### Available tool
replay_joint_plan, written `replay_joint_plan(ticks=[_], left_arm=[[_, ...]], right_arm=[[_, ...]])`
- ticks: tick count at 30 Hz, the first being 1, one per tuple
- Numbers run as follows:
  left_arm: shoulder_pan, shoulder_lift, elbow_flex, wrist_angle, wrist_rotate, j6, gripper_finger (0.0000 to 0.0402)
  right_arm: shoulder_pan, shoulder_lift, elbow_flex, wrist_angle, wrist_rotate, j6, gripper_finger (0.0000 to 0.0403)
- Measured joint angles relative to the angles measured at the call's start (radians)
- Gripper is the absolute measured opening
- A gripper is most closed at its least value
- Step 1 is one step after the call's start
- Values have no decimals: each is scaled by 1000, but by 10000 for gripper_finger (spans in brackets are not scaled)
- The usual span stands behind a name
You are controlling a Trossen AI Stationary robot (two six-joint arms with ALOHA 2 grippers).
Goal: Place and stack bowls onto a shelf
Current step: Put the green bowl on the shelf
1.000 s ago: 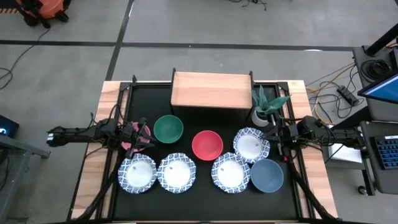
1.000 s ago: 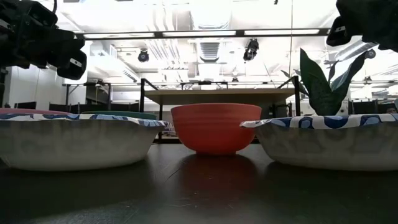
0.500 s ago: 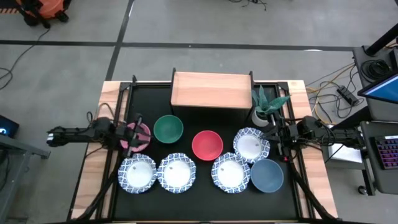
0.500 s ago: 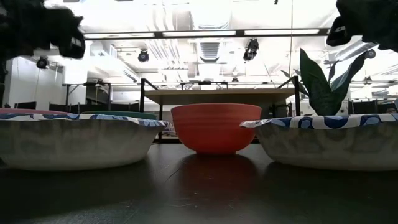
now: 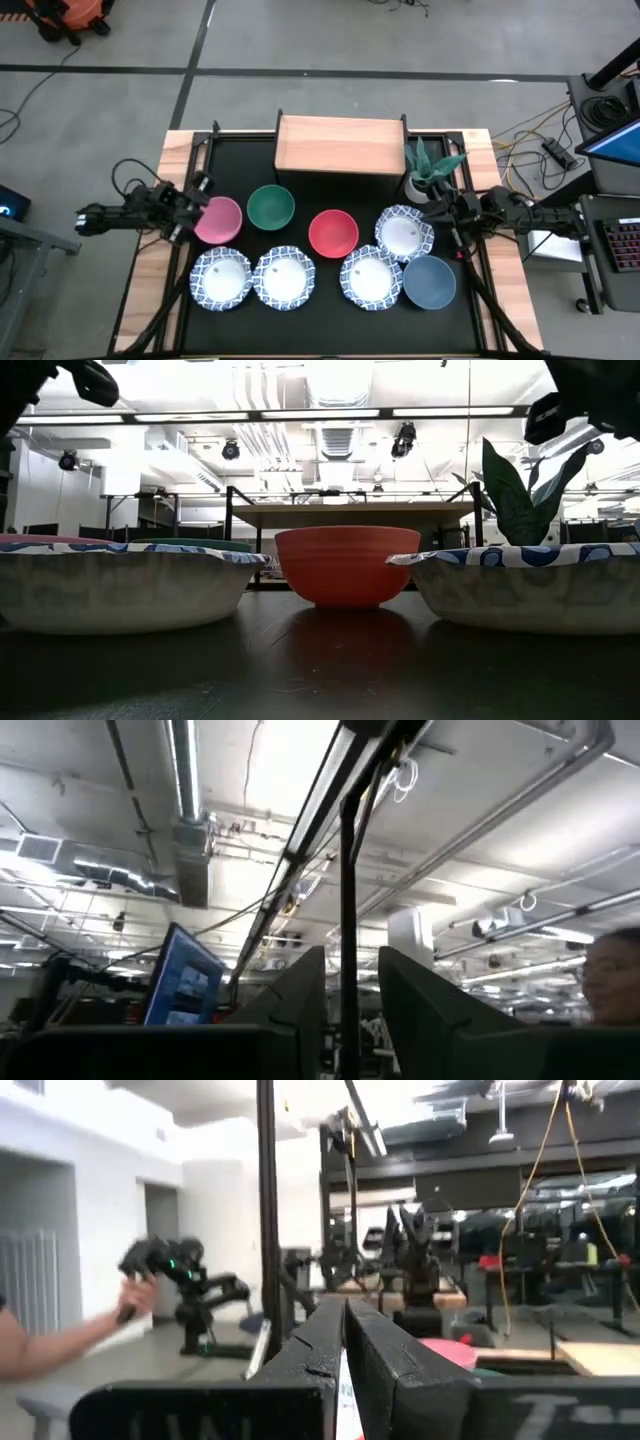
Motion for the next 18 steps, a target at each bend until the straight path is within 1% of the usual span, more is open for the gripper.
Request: replay_joint_plan(ticks=[2,6,8,9,15,18], left_arm=[[0,2,0,3,-58,0,80],[0,33,0,2,-247,6,80],[0,59,0,1,-331,-33,80],[0,76,3,-2,-355,-49,80],[0,224,83,-44,-364,-102,80],[0,294,147,-142,-357,-191,80]], right_arm=[[0,2,0,44,37,8,9],[0,19,0,138,211,26,9],[0,30,4,164,274,35,9],[0,37,11,163,285,35,9],[0,122,95,161,286,-2,9],[0,167,163,103,287,-8,9]])
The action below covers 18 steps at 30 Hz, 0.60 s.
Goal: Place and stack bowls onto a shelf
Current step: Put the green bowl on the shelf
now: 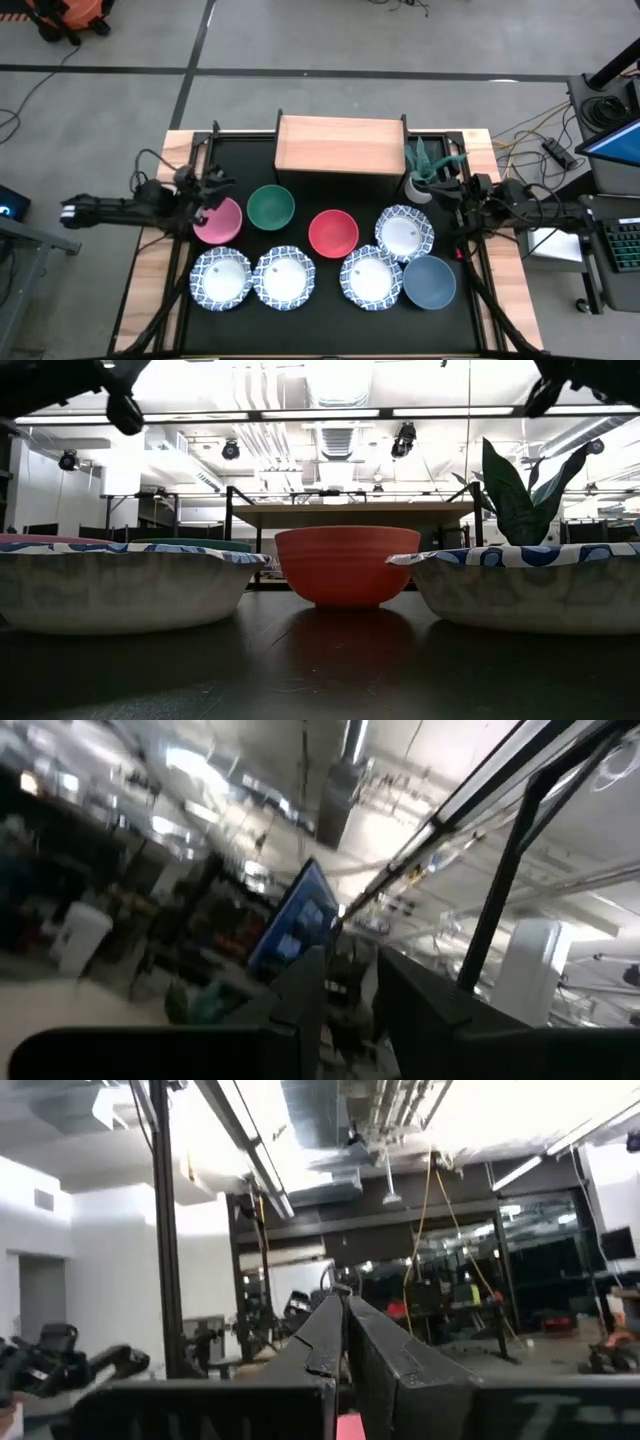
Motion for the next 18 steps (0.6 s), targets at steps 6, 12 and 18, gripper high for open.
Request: replay_joint_plan(ticks=[6,12,18], left_arm=[[0,126,214,-547,16,-165,80],[0,361,445,-975,-24,-276,80],[-6,663,619,-1305,96,-219,80]], right_arm=[[0,63,164,-297,0,0,9],[0,120,284,-463,0,13,9],[0,140,300,-477,0,4,9]])
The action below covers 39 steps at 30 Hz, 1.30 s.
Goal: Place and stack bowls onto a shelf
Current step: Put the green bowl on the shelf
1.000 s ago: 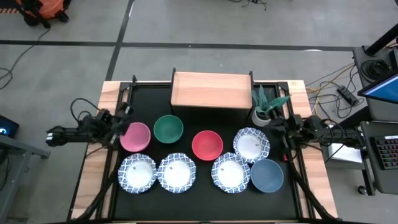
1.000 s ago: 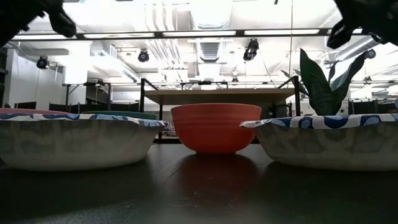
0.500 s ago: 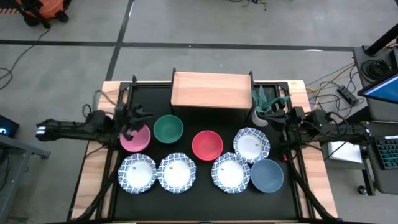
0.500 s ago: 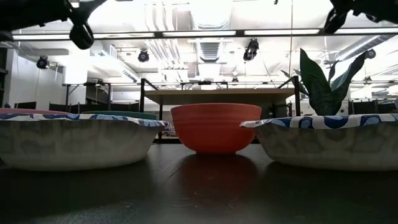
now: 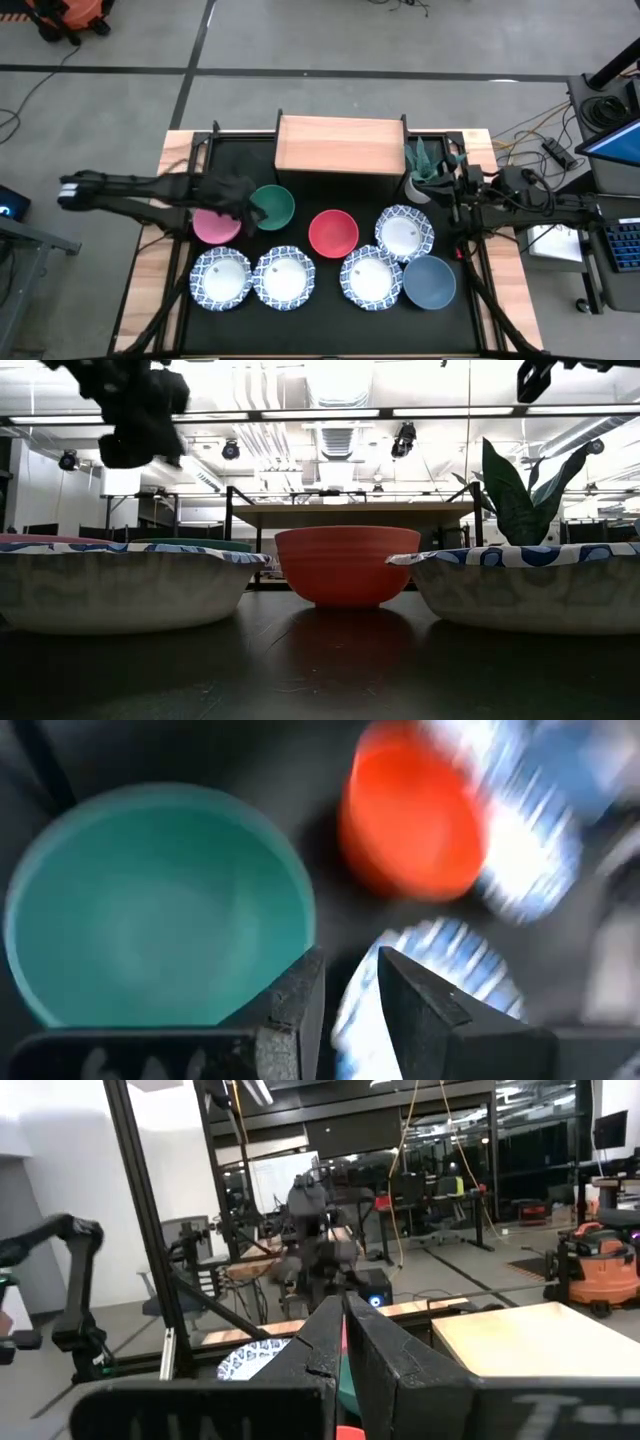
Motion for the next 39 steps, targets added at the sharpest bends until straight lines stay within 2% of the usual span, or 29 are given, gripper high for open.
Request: replay_joint_plan(ticks=[5,10,15,19,24,32,35,39], left_arm=[[-26,218,63,-88,38,309,81],[-24,358,137,-94,37,461,96],[-25,428,208,-146,37,503,127],[-25,455,216,-161,9,495,154],[-25,492,211,-160,-20,493,161],[-24,552,209,-160,-55,501,133],[-25,569,209,-160,-55,501,109],[-27,575,209,-161,-53,504,55]], right_arm=[[0,0,-1,-11,0,-23,9],[0,0,-1,-19,0,-30,9],[0,-1,-2,-34,0,-30,9],[0,-1,-2,-34,0,-33,9],[0,-1,-2,-34,0,-43,9],[0,-1,-2,-34,0,-45,9],[0,-1,-2,-35,0,-46,9],[0,-1,-2,-35,0,-46,9]])
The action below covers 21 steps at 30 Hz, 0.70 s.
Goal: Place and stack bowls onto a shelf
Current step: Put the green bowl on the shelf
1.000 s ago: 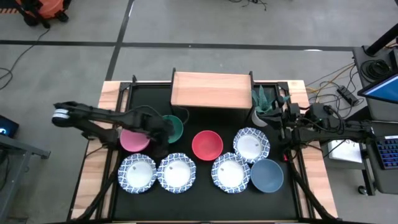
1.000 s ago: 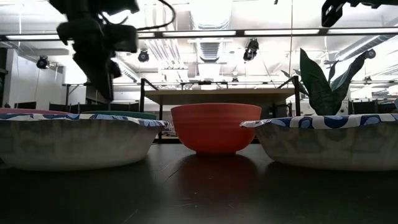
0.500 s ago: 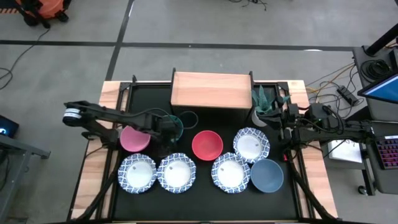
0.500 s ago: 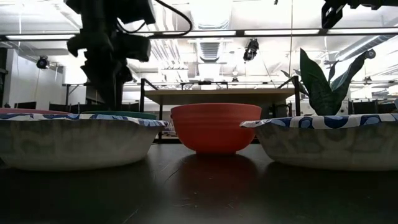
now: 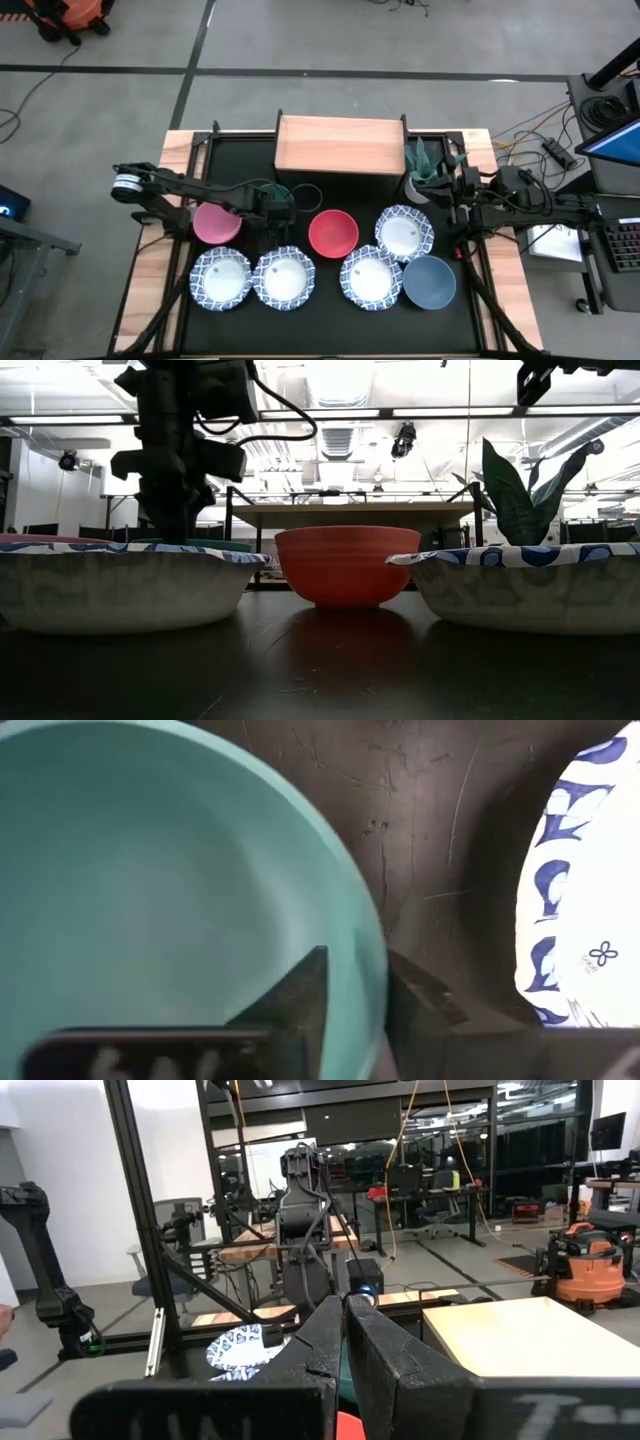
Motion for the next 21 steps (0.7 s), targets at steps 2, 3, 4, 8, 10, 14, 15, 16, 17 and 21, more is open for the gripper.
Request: replay_joint_plan(ticks=[2,3,4,8,10,14,15,16,17,21], left_arm=[[-1,-1,0,-1,4,0,21],[-1,-3,0,-4,14,-1,11],[-1,-5,0,-7,18,-3,7],[-11,-22,3,-36,18,-12,3],[-20,-30,21,-72,20,-20,2],[-59,-39,102,-175,21,-35,1],[-72,-39,133,-201,21,-35,1],[-87,-39,165,-229,21,-35,1],[-101,-38,200,-255,19,-35,1],[-148,-38,343,-329,15,-23,1]], right_arm=[[0,0,0,0,0,0,9],[0,0,0,0,0,0,9],[0,0,0,0,0,0,9],[0,0,0,0,0,0,9],[0,0,0,0,0,0,9],[0,0,0,0,0,0,9],[0,0,0,0,0,0,9],[0,0,0,0,0,0,9],[0,0,0,0,0,0,9],[0,0,0,0,0,-1,9]])
